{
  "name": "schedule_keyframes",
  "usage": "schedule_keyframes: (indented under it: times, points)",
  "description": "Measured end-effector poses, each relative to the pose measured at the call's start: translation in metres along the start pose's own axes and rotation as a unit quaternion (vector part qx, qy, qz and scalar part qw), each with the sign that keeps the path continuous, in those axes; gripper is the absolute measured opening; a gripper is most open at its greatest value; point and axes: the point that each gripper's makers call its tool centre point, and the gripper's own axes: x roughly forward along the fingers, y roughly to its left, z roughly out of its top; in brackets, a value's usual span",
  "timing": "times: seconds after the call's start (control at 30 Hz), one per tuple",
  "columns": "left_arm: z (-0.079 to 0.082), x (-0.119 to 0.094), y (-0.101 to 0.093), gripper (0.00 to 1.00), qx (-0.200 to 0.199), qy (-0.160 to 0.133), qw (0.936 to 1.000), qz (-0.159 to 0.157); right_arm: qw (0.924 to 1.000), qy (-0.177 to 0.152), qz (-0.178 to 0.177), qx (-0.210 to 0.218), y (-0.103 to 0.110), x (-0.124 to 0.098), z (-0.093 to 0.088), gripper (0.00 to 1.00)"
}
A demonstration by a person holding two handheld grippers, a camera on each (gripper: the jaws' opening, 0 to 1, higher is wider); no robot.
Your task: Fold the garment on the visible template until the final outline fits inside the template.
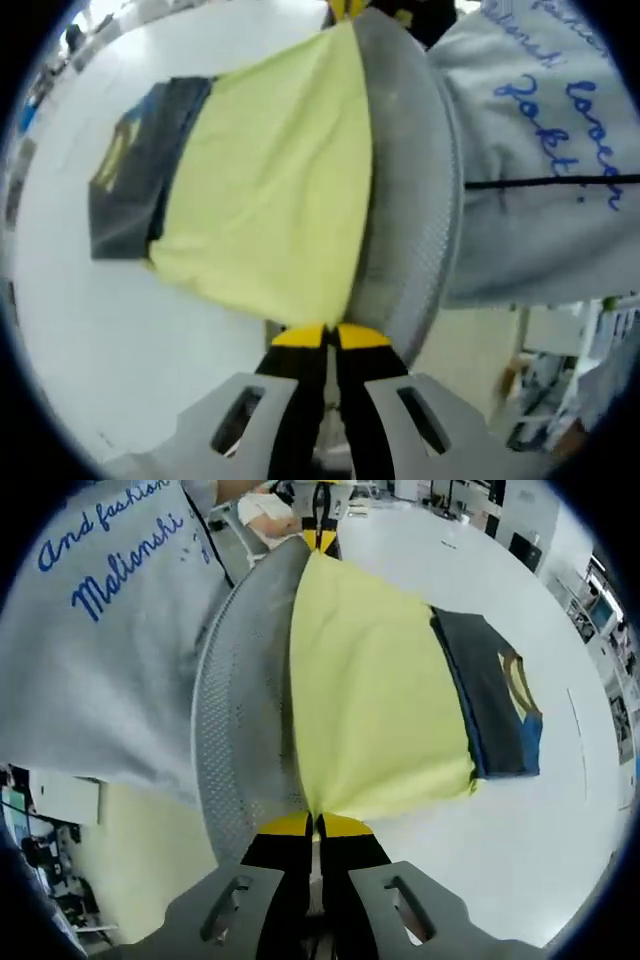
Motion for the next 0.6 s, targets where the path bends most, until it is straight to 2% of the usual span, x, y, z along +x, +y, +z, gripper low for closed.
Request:
schedule_keyframes:
  times: [0.1, 0.37, 0.5, 0.53, 0.6]
  points:
    - [-0.001, 0.0, 0.002, 0.0, 0.002, 0.0, 1.0, 0.001, 1.0, -0.003, -0.006, 0.001, -0.003, -0.001, 0.0, 0.02]
    - [0.001, -0.006, 0.025, 0.0, 0.003, -0.013, 0.9993, 0.036, 0.9986, -0.006, -0.052, -0.007, -0.026, -0.005, 0.0, 0.02]
    - [0.005, -0.013, 0.043, 0.0, 0.005, -0.028, 0.9973, 0.068, 0.9969, -0.005, -0.079, -0.008, -0.041, -0.008, 0.0, 0.02]
    - [0.007, -0.015, 0.054, 0.0, 0.007, -0.034, 0.9951, 0.092, 0.9956, -0.007, -0.092, -0.01, -0.047, -0.01, 0.001, 0.02]
    - [0.006, -0.017, 0.062, 0.0, 0.001, -0.035, 0.9947, 0.096, 0.9943, -0.009, -0.105, -0.009, -0.055, -0.011, 0.002, 0.02]
